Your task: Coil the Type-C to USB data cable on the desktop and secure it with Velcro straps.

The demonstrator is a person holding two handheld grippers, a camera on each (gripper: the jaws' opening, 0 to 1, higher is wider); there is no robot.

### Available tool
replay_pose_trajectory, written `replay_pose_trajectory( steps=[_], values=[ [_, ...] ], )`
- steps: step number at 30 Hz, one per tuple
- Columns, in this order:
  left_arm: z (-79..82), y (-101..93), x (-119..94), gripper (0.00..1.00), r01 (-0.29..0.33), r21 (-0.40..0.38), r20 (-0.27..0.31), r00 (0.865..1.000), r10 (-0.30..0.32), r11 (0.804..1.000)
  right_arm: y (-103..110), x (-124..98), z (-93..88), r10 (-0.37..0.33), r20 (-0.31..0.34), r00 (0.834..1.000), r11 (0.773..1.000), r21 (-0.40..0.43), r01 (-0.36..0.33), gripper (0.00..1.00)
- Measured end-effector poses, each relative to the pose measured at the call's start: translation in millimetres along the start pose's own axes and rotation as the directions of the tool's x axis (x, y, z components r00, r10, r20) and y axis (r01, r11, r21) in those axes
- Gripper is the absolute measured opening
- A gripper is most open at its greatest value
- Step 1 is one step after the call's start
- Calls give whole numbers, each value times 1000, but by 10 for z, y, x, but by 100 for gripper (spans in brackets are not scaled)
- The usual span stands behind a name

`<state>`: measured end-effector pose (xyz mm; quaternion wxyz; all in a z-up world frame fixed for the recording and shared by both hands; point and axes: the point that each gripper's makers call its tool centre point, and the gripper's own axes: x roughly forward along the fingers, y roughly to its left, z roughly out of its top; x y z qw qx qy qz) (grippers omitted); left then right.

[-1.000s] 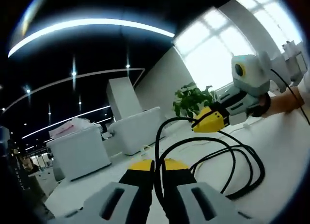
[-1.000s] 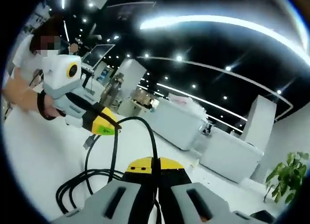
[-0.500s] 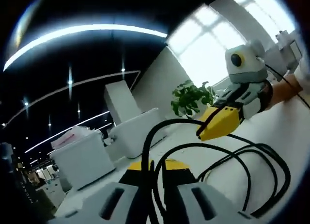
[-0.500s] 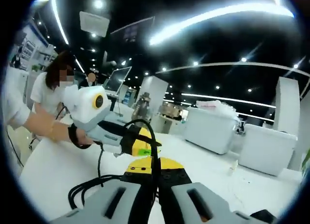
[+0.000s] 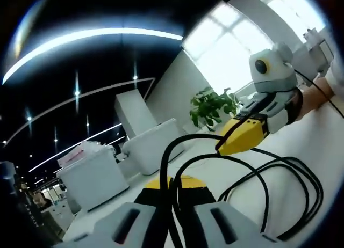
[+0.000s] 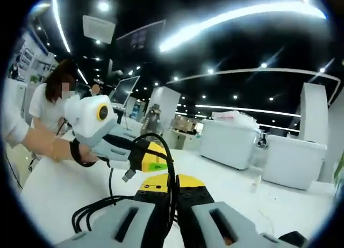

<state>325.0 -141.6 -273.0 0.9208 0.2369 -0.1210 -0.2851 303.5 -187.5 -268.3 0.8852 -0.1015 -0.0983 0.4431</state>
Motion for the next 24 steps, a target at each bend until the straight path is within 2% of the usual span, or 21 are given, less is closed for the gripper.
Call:
replay_pose_trajectory(
  steps=[2, 4, 6, 7, 10, 12, 14, 16, 18, 22, 24],
  values=[
    [-8, 22, -2, 4, -5, -27, -1, 1000, 5, 1000, -29, -14, 95, -12, 47, 999, 998, 65, 9, 7],
    [-30, 51, -5, 4, -15, -51, -9, 1000, 15, 999, -23, -60, 280, -3, 133, 991, 986, 164, -19, 16],
    [-61, 71, -4, 4, -22, -64, -21, 1000, 21, 998, 121, -137, 525, 73, 236, 969, 969, 212, -124, 31],
    [-67, 74, -2, 4, -24, -66, -24, 999, 22, 998, 141, -144, 554, 77, 240, 968, 969, 210, -129, 34],
    [-71, 43, 2, 4, -18, -68, -25, 1000, 16, 998, 190, -83, 452, 66, 154, 986, 992, 94, -81, 33],
    [-59, 4, 11, 4, -10, -52, -25, 1000, 9, 999, 208, -33, 299, 57, 101, 993, 996, 62, -63, 34],
    [-49, -31, 18, 4, -1, -38, -24, 1000, 0, 999, 203, 18, 138, 50, 36, 998, 998, 46, -52, 39],
    [-38, -45, 21, 4, 7, -35, -20, 1000, -7, 999, 205, 64, 50, 46, 5, 999, 998, 31, -46, 43],
    [-26, -59, 24, 4, 12, -34, -16, 1000, -13, 999, 145, 88, -30, 11, -30, 1000, 1000, 1, -11, 41],
    [7, -85, 24, 4, 24, -36, -6, 1000, -24, 999, 53, 114, -108, -29, -53, 998, 999, -42, 27, 37],
    [27, -96, 22, 4, 29, -35, 0, 1000, -29, 999, -80, 108, -144, -77, -64, 995, 996, -46, 74, 34]
  ],
)
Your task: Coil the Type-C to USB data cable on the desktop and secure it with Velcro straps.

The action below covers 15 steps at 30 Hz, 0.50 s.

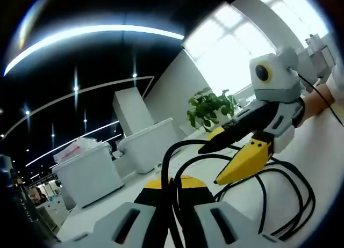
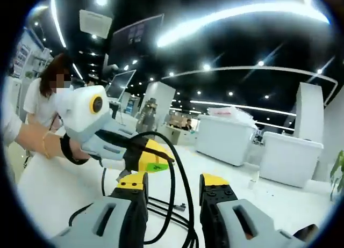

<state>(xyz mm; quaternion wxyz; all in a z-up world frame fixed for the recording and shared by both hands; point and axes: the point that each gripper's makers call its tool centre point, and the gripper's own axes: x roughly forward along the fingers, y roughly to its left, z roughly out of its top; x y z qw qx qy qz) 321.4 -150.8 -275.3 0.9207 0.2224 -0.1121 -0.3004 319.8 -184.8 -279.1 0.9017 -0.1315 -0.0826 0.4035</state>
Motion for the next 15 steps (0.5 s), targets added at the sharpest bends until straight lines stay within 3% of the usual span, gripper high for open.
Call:
replay_pose_trajectory(
  steps=[3, 6, 10, 11, 12, 15],
  values=[
    [13, -9, -3, 4, 2, 0, 3, 1000, -2, 1000, -148, -15, -9, -38, 2, 999, 999, 1, 38, 33],
    [19, -12, -3, 4, 2, -6, 5, 1000, -2, 1000, -130, -45, 82, -16, 48, 999, 997, 79, 12, 33],
    [38, -40, -5, 4, 14, -2, 9, 1000, -14, 1000, -24, -43, 164, 46, 64, 997, 998, 41, -48, 27],
    [42, -49, -5, 4, 17, 3, 9, 1000, -17, 1000, -13, -36, 152, 39, 52, 998, 999, 12, -40, 26],
    [47, -58, -4, 4, 20, 5, 9, 1000, -20, 1000, 1, -30, 109, 31, 20, 999, 997, -68, -29, 23],
    [62, -104, 6, 4, 39, -13, 18, 999, -38, 999, 11, -4, 59, -11, -4, 1000, 966, -257, 9, 6]
  ],
)
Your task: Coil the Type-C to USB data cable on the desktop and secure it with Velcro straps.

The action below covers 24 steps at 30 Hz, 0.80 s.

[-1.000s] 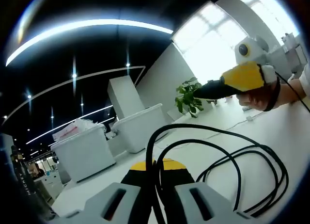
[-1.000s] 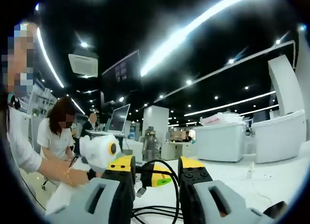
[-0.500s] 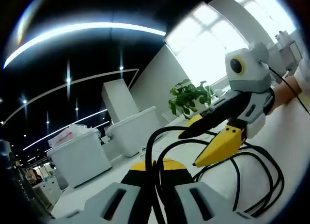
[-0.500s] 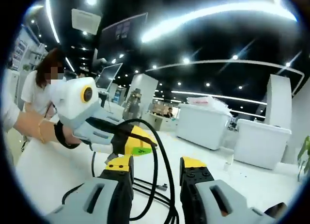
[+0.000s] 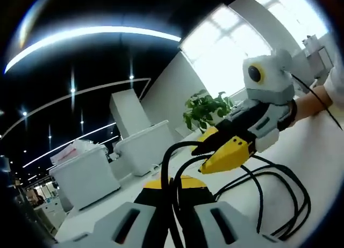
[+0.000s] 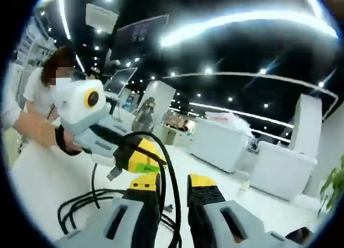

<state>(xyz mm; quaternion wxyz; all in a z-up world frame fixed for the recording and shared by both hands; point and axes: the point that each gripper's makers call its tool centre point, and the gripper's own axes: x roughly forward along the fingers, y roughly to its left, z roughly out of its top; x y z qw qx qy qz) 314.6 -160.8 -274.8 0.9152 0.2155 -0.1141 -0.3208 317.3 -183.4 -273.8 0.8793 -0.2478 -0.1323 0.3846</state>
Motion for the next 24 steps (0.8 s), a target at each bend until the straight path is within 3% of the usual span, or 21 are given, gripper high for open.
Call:
replay_pose_trajectory(
  steps=[2, 5, 8, 11, 13, 15, 16, 18, 19, 21, 23, 24],
  values=[
    [-17, -18, 9, 4, -1, 1, -9, 1000, 1, 1000, 61, 5, -76, 5, -50, 999, 999, -33, -6, 3],
    [-51, 3, 16, 5, -15, 20, -21, 1000, 15, 1000, 101, 11, -104, 43, -54, 998, 999, 25, -42, 3],
    [-53, 12, 16, 5, -18, 27, -20, 1000, 18, 999, 104, 5, -99, 58, -39, 998, 995, 80, -55, 3],
    [-87, 56, 8, 4, -21, 24, -42, 999, 22, 1000, 143, -12, -32, 89, 29, 996, 977, 192, -93, 6],
    [-132, 171, -16, 4, -58, -7, -55, 997, 58, 998, 149, -69, 85, 136, 101, 986, 913, 374, -164, 14],
    [-149, 299, -55, 4, -94, -51, -56, 994, 91, 994, -52, -113, 148, 98, 141, 985, 842, 516, -157, 16],
    [-137, 345, -73, 4, -105, -70, -50, 994, 102, 992, -179, -135, 152, 64, 162, 985, 826, 545, -144, 16],
    [-80, 391, -102, 4, -112, -101, -24, 994, 110, 989, -351, -174, -47, 37, 85, 996, 815, 574, -79, 16],
    [-40, 421, -122, 4, -121, -112, -9, 993, 120, 986, -378, -193, -230, 61, 16, 998, 831, 554, -60, 17],
    [34, 469, -165, 4, -137, -114, 11, 990, 139, 984, -287, -213, -489, 135, -68, 989, 821, 566, -73, 24],
    [104, 516, -200, 4, -150, -111, 31, 988, 155, 982, -169, -201, -663, 203, -108, 973, 815, 570, -107, 31],
    [139, 549, -220, 4, -157, -107, 38, 986, 162, 982, -145, -190, -778, 216, -159, 963, 826, 556, -94, 31]
  ],
)
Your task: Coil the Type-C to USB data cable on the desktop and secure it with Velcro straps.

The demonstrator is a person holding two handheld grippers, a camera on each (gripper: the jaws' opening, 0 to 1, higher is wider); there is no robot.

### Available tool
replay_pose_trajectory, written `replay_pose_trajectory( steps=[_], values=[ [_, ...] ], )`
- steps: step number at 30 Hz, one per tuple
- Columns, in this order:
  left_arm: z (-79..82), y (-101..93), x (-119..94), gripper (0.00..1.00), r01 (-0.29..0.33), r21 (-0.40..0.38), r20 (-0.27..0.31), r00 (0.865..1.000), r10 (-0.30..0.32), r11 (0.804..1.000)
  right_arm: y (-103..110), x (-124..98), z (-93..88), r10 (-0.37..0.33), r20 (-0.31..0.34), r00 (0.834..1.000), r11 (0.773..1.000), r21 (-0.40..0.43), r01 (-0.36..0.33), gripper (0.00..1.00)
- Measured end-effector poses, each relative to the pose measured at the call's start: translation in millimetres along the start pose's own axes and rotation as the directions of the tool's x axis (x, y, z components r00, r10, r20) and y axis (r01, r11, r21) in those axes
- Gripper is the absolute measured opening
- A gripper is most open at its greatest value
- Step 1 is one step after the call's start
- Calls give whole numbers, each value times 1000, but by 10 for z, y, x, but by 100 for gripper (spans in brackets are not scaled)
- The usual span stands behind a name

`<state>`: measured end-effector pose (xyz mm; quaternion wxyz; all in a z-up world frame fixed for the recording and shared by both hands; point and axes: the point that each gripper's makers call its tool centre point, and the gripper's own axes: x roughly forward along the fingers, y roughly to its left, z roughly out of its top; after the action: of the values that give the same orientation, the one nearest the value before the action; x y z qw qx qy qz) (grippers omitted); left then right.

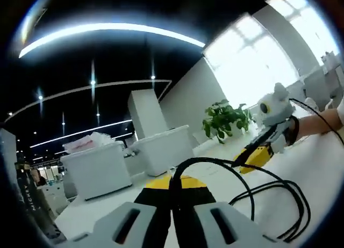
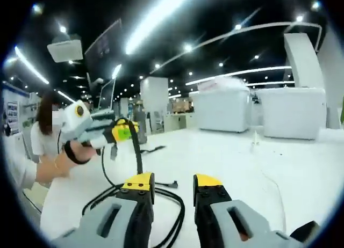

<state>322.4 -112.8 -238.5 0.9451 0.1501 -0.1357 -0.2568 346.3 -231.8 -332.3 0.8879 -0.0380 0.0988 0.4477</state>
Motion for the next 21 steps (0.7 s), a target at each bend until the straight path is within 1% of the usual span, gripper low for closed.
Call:
replay_pose_trajectory(
  steps=[1, 3, 4, 6, 7, 9, 11, 13, 15, 16, 17, 18, 19, 21],
  values=[
    [35, 25, -10, 4, -8, -7, 16, 1000, 8, 1000, -11, 29, -65, -6, -18, 1000, 1000, -15, 6, 30],
    [69, 41, -25, 4, -9, -12, 27, 1000, 9, 1000, -19, 62, -169, -5, -57, 998, 1000, -1, 5, 28],
    [98, 48, -32, 4, -13, -12, 37, 999, 14, 1000, -4, 91, -263, 2, -92, 996, 1000, -6, -2, 27],
    [140, 35, -41, 4, -13, -7, 54, 998, 13, 1000, -1, 131, -370, -8, -137, 991, 999, -43, 3, 26],
    [178, 7, -45, 4, -7, 2, 67, 998, 6, 1000, 16, 160, -393, -10, -141, 990, 999, -49, 3, 25],
    [231, -58, -49, 4, 12, 26, 83, 996, -14, 1000, 32, 196, -429, -20, -156, 988, 997, -75, 8, 19],
    [266, -106, -56, 4, 20, 40, 95, 995, -24, 999, 30, 201, -421, -43, -150, 988, 993, -117, 26, 13],
    [322, -149, -64, 4, 30, 56, 117, 992, -37, 998, 10, 212, -429, -63, -160, 985, 986, -161, 37, 9],
    [363, -162, -73, 4, 34, 61, 135, 990, -42, 998, 1, 209, -402, -77, -148, 986, 980, -192, 47, 5],
    [372, -165, -71, 4, 36, 60, 140, 989, -44, 998, -27, 198, -369, -91, -141, 986, 972, -229, 57, 4],
    [372, -169, -68, 4, 40, 58, 140, 989, -48, 998, -38, 187, -323, -98, -123, 988, 967, -247, 65, 4],
    [367, -166, -66, 4, 40, 55, 139, 989, -48, 998, -42, 175, -291, -104, -109, 989, 966, -248, 74, 4],
    [347, -165, -57, 4, 44, 43, 136, 990, -49, 998, -51, 156, -201, -107, -70, 992, 967, -237, 87, 4],
    [316, -167, -42, 4, 47, 35, 128, 990, -52, 998, -51, 135, -128, -102, -42, 994, 972, -215, 91, 4]
  ],
)
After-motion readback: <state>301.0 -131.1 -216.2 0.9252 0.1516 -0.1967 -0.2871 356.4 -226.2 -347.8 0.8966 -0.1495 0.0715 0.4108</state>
